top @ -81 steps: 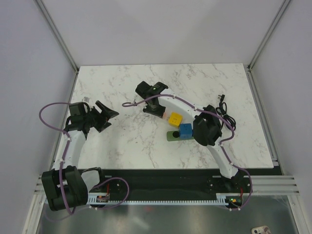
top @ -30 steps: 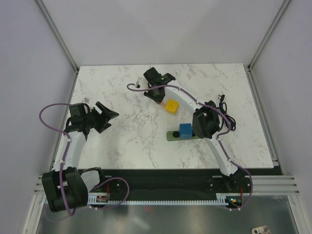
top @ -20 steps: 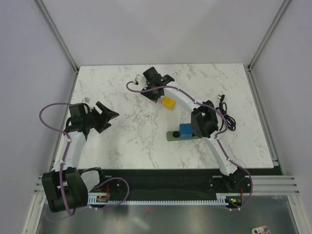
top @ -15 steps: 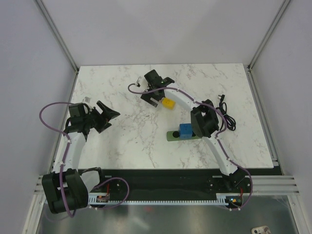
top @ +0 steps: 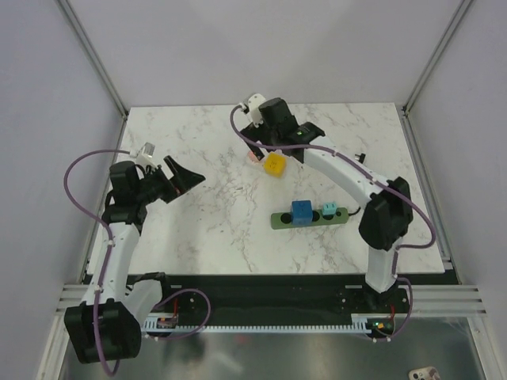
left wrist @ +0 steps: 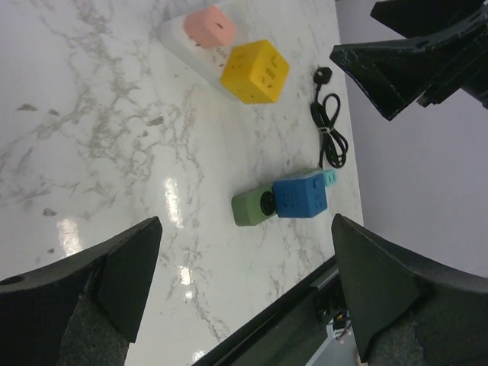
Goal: Insert the plug
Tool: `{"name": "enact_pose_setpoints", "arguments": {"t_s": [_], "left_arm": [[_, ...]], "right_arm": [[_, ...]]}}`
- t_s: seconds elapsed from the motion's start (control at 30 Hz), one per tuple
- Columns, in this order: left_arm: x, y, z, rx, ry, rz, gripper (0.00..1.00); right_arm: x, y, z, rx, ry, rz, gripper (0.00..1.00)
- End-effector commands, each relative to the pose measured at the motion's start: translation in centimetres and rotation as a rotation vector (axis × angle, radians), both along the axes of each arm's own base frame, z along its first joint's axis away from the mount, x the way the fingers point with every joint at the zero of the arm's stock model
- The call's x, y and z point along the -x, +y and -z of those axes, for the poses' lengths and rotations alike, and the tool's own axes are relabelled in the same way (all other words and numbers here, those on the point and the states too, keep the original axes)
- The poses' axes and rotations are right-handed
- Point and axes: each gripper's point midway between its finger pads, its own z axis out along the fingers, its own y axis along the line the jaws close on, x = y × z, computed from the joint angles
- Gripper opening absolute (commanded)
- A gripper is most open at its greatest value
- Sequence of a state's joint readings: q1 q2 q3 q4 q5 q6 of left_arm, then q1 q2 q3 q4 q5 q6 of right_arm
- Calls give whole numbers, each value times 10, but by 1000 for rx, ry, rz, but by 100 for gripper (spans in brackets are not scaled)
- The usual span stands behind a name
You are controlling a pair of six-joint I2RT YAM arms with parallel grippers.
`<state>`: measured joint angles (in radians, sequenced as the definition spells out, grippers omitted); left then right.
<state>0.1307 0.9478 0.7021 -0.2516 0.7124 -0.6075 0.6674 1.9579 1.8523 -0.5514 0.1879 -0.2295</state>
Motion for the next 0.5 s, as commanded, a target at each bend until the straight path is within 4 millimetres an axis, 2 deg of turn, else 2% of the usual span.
{"name": "enact_pose_setpoints", "arguments": {"t_s": [0.0, 0.03, 0.07, 0.1, 0.13, 0.17, 0.2, 0.23, 0.27, 0.3, 0.33, 0.37, 0.4, 0.47], "left_arm": [[7, -35, -55, -70, -250, 189, 100], [8, -43, -62, -83, -272, 204, 100], [11, -49, -66, -89, -288, 220, 100], [19, -62, -71, -91, -313, 266, 100], [22, -66, -77, -99, -335, 271, 100], [27, -71, -80, -103, -355, 291, 100], [35, -78, -87, -107, -391, 320, 100], [40, -79, -87, -110, -402, 327, 100], [43, -80, -89, -112, -416, 333, 100], [48, -81, -92, -113, -437, 343, 100], [55, -82, -95, -109, -458, 357, 100], [59, -83, -98, -105, -471, 369, 100], [63, -83, -101, -96, -480, 378, 100], [78, -87, -115, -72, -523, 421, 100]], "right_arm": [[30, -9, -32, -254, 35, 155, 98], [44, -11, -50, -319, 34, 140, 98], [59, -14, -31, -335, 92, 152, 98], [70, -12, -29, -413, 141, 186, 98], [82, -18, -45, -483, 135, 206, 98], [95, -27, -22, -472, 182, 237, 98], [102, -34, -20, -488, 187, 264, 98], [113, -41, -39, -572, 166, 287, 98], [126, -50, -17, -563, 200, 307, 98], [135, -52, -19, -590, 201, 297, 98], [146, -58, -40, -654, 161, 267, 98], [155, -66, -27, -648, 172, 279, 98], [165, -75, -45, -697, 126, 266, 98], [174, -92, -44, -711, 92, 306, 98]]}}
